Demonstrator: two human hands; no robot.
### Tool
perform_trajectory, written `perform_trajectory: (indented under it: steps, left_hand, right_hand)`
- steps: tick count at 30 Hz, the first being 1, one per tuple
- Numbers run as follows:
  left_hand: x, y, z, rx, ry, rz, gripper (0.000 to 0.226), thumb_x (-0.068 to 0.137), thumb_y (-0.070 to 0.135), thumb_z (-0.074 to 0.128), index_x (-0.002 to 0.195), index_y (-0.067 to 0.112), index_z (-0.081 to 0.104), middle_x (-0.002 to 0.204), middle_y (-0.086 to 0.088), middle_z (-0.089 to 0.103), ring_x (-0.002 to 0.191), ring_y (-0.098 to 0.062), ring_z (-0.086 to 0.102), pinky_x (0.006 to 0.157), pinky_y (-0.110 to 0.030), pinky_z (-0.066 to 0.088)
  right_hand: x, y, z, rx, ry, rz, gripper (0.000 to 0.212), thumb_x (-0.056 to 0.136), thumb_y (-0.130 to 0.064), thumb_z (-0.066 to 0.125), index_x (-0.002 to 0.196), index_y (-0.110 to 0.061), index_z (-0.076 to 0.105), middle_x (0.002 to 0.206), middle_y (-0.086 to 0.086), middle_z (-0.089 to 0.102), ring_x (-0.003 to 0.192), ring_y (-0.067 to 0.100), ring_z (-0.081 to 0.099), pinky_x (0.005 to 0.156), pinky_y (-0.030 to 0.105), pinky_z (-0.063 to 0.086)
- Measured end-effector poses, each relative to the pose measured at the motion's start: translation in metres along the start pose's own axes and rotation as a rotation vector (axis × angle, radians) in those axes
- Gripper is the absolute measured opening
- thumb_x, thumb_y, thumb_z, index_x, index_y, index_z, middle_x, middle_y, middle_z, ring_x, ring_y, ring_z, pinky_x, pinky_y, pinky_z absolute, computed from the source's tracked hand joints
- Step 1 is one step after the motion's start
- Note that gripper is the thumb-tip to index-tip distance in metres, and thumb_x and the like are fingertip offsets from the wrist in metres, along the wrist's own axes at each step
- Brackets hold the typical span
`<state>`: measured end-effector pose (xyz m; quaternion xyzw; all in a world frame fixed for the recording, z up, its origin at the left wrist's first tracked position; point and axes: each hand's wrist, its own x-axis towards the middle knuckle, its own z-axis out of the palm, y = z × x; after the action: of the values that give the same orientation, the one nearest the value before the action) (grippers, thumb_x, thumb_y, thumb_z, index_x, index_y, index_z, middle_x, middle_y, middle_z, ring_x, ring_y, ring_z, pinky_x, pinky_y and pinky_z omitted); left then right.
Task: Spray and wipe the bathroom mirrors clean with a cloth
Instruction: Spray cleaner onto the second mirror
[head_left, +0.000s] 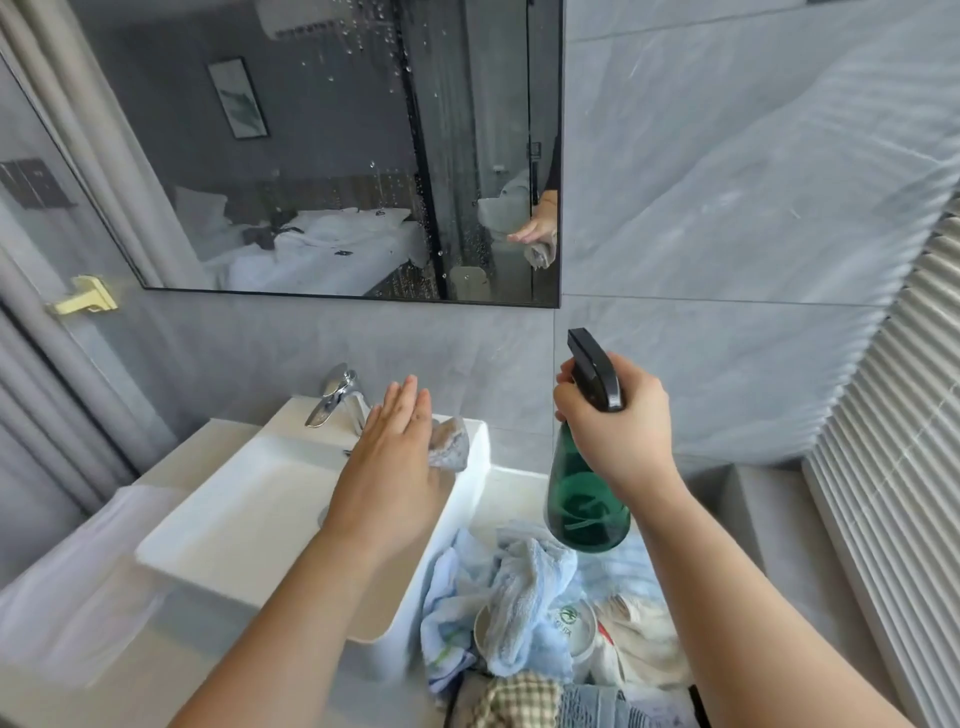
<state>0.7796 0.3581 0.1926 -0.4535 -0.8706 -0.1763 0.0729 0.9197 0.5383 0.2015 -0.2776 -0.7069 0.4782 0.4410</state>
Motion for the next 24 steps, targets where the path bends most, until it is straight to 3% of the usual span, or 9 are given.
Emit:
perform_trajectory:
  steps: [12, 17, 19, 24]
  left_hand:
    - [-0.003, -0.002, -0.012, -0.039, 0.034, -0.017, 0.077, 0.100, 0.013, 0.050, 0.164, 0.010, 0.006, 0.172, -0.002, -0.010, 0.158, -0.016, -0.011, 0.127, -0.027, -0.005]
    - [-0.006, -0.010, -0.016, -0.020, 0.073, -0.029, 0.073, 0.100, 0.008, 0.046, 0.164, 0.010, 0.010, 0.172, -0.002, -0.007, 0.158, -0.016, -0.009, 0.126, -0.026, -0.005]
    - [-0.007, -0.012, -0.019, -0.009, 0.081, -0.036, 0.073, 0.100, 0.008, 0.046, 0.164, 0.010, 0.010, 0.172, -0.002, -0.006, 0.158, -0.016, -0.009, 0.126, -0.027, -0.004]
    - [-0.012, -0.018, -0.024, -0.002, 0.089, -0.050, 0.073, 0.101, 0.008, 0.047, 0.163, 0.010, 0.009, 0.172, -0.003, -0.006, 0.158, -0.018, -0.009, 0.128, -0.030, 0.000]
  right_hand:
    - [-0.013, -0.013, 0.002, -0.045, -0.028, -0.030, 0.018, 0.076, -0.023, 0.062, 0.075, -0.006, 0.056, 0.075, 0.022, 0.063, 0.077, 0.044, 0.065, 0.066, 0.052, 0.055]
    - [-0.017, -0.024, 0.011, -0.025, -0.127, -0.101, 0.007, 0.076, -0.022, 0.064, 0.080, -0.017, 0.067, 0.075, 0.011, 0.067, 0.076, 0.038, 0.067, 0.072, 0.051, 0.059]
    - [-0.017, -0.028, 0.016, -0.017, -0.160, -0.105, 0.014, 0.074, -0.022, 0.063, 0.086, -0.022, 0.071, 0.078, 0.006, 0.070, 0.077, 0.033, 0.069, 0.075, 0.047, 0.060]
    - [-0.021, -0.030, 0.025, 0.033, -0.195, -0.115, 0.010, 0.076, -0.019, 0.062, 0.083, -0.020, 0.069, 0.079, 0.008, 0.069, 0.076, 0.037, 0.068, 0.073, 0.051, 0.059]
